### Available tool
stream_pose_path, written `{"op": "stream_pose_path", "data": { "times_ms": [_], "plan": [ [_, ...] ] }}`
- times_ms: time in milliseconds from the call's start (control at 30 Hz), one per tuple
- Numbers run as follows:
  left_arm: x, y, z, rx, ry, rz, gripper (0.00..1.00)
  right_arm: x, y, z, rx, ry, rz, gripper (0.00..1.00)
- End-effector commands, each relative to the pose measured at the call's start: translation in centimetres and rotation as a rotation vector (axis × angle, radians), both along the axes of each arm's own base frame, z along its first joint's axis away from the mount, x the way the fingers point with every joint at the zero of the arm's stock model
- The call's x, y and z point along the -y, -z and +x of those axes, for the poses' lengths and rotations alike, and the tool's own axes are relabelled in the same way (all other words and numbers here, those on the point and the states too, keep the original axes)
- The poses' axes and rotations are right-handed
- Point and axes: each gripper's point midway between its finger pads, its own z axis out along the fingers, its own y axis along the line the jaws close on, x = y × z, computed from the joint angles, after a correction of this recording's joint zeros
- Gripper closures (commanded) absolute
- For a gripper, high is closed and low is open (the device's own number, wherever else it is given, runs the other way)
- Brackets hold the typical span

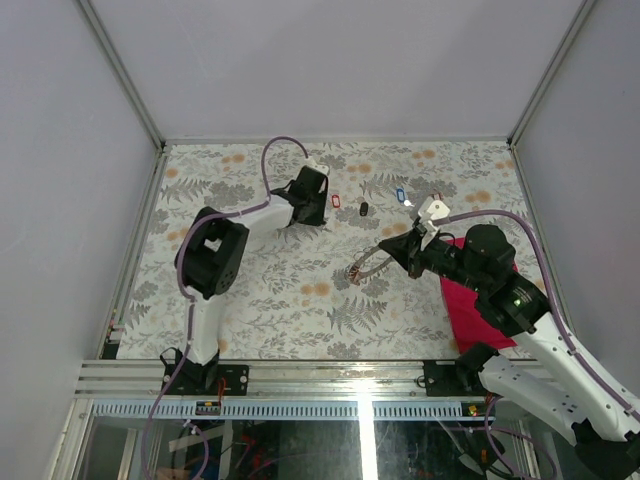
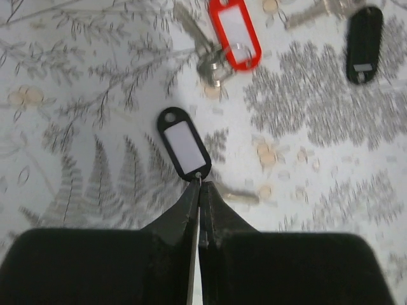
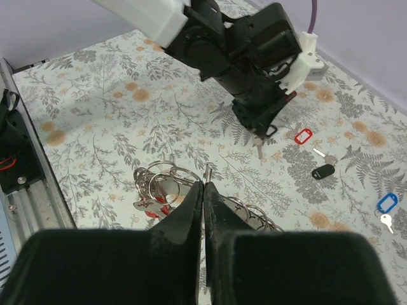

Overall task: Put the keys on the keyring
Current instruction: Pick up the key from the center of the board.

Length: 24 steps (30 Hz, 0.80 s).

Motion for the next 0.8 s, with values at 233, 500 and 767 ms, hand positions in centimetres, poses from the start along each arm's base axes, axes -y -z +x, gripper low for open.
{"op": "stream_pose_path", "data": {
  "times_ms": [233,500,767],
  "plan": [
    [1.5,-17.1,-5.2,0.36,0.372,-0.201,1.0,-0.8,-4.5,0.5,0.257,-0.085,-0.022,0.99],
    [2.5,-26.1,-11.4,0.52,0.646,-0.323,1.0,-2.3,-6.1,-0.5,0.319,-0.187,0.03,0.99],
    [2.1,-31.5,-16.3,0.708,0.796,-0.404,1.0,-3.5,-8.4,-3.0,0.566,-0.334,0.159,0.98]
  ]
}}
